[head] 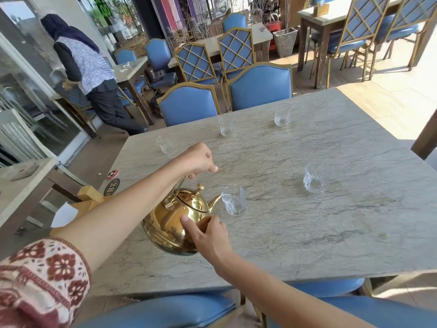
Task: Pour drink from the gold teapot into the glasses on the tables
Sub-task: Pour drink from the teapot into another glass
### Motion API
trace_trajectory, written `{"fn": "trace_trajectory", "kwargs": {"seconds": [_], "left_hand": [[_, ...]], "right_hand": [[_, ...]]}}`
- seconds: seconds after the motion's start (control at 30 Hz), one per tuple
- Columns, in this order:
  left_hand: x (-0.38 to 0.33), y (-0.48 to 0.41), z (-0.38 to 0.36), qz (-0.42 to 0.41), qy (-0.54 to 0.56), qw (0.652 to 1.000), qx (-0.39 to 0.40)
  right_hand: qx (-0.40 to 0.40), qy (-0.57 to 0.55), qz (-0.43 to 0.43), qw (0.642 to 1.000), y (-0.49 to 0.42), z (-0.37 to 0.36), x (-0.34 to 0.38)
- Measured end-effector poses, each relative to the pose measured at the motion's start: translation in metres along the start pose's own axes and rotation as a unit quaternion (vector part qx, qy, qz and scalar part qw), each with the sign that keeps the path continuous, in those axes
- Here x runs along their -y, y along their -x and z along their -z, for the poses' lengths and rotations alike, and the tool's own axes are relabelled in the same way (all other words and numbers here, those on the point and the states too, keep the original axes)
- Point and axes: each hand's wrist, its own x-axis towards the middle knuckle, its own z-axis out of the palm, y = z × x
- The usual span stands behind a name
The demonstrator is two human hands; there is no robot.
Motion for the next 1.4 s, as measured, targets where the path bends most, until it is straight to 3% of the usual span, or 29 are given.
{"fn": "trace_trajectory", "kwargs": {"seconds": [1.1,1.4], "left_hand": [[0.003,-0.014,-0.002,-0.019,0.008,0.999,0.030],[0.011,-0.008,-0.005,-0.032,0.053,0.998,0.010]], "right_hand": [[-0.026,0.035,0.002,0.999,-0.002,-0.004,0.004],[-0.019,0.078,0.010,0.997,0.001,0.002,0.003]]}}
